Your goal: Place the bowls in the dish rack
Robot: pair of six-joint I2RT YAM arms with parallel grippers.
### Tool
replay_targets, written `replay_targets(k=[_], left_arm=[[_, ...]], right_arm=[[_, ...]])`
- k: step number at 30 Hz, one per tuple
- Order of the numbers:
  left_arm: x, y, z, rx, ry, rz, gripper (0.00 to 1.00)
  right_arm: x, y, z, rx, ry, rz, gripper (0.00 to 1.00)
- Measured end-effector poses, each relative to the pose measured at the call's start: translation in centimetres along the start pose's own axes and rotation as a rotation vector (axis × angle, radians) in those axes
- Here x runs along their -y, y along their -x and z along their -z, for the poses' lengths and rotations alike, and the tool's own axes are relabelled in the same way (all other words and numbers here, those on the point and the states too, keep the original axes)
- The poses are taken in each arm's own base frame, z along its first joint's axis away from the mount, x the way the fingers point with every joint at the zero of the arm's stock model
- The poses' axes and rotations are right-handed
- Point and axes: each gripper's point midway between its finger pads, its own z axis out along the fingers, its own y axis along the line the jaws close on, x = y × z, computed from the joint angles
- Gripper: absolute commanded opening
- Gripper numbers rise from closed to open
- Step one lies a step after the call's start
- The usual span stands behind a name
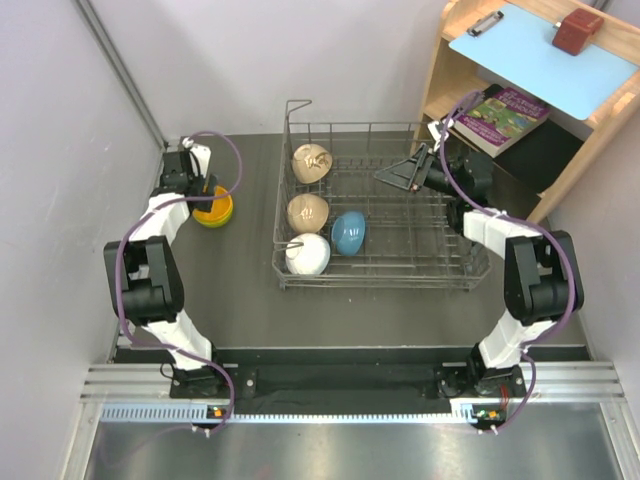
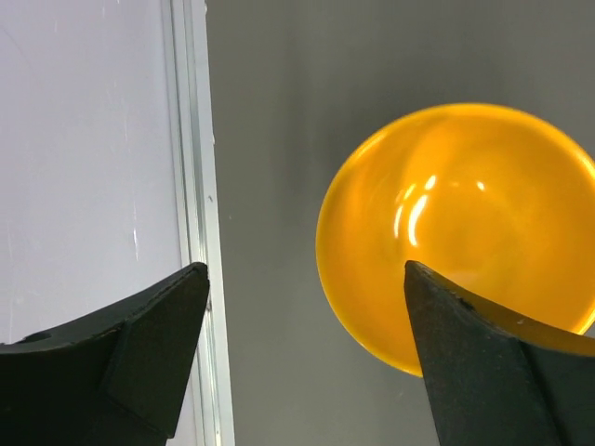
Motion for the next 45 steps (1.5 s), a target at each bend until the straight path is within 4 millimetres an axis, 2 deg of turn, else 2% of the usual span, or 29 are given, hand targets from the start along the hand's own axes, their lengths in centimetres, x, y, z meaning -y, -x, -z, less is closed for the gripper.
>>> replay_targets(k=[2,3,5,17,19,23,24,26,27,28,32,39,43,45], left_arm=[[-0.1,0.3,0.0,0.008,0.000,0.004,0.71],[-0.1,0.4,0.0,0.010,0.000,0.005,0.63],[0.0,0.4,0.0,0.011,-0.003,0.006,0.58],[0.4,0.3,-0.3,0.010,-0.024,0.000,0.50],[0.7,0.0,-0.7,0.000,-0.032,-0.002,0.49],[1.5,-1.4,-2.0,-0.043,-0.052,-0.009,0.40],[1.8,-1.9,-2.3,-0.059,-0.057,-0.010,0.31],[2.0,-2.5,-2.7,-0.083,-0.060,-0.014,0.21],[2.1,-2.4,-2.8,-0.077,-0.066,-0.008,0.07],[2.0,-1.9,-2.9,-0.065,-0.064,-0.005,0.01],[1.0,0.6,-2.1,-0.002,-0.044,0.006,0.00],[1.2,0.0,-1.3,-0.029,-0.069,0.001,0.00],[1.1,0.4,0.7,-0.031,-0.089,0.005,0.00],[0.7,1.4,2.1,-0.010,-0.100,0.009,0.00]], right_arm=[[-0.1,0.0,0.0,-0.003,-0.004,0.006,0.46],[-0.1,0.0,0.1,-0.004,-0.005,0.010,0.46],[-0.2,0.0,0.1,-0.008,-0.010,0.019,0.46],[-0.9,0.3,0.2,-0.027,-0.043,0.069,0.46],[-1.2,0.4,0.3,-0.030,-0.046,0.084,0.46],[-1.8,0.4,0.5,-0.035,-0.050,0.116,0.47],[-2.0,0.5,0.5,-0.035,-0.051,0.127,0.47],[-2.5,0.5,0.7,-0.039,-0.054,0.151,0.48],[-2.7,0.5,0.8,-0.040,-0.055,0.164,0.48],[-2.9,0.5,0.8,-0.042,-0.057,0.172,0.49],[-3.8,0.7,1.0,-0.055,-0.056,0.214,0.51],[-5.2,1.4,1.1,-0.079,-0.063,0.292,0.53],[-6.0,1.8,1.1,-0.098,-0.077,0.345,0.56],[-6.5,2.0,0.9,-0.110,-0.088,0.388,0.58]])
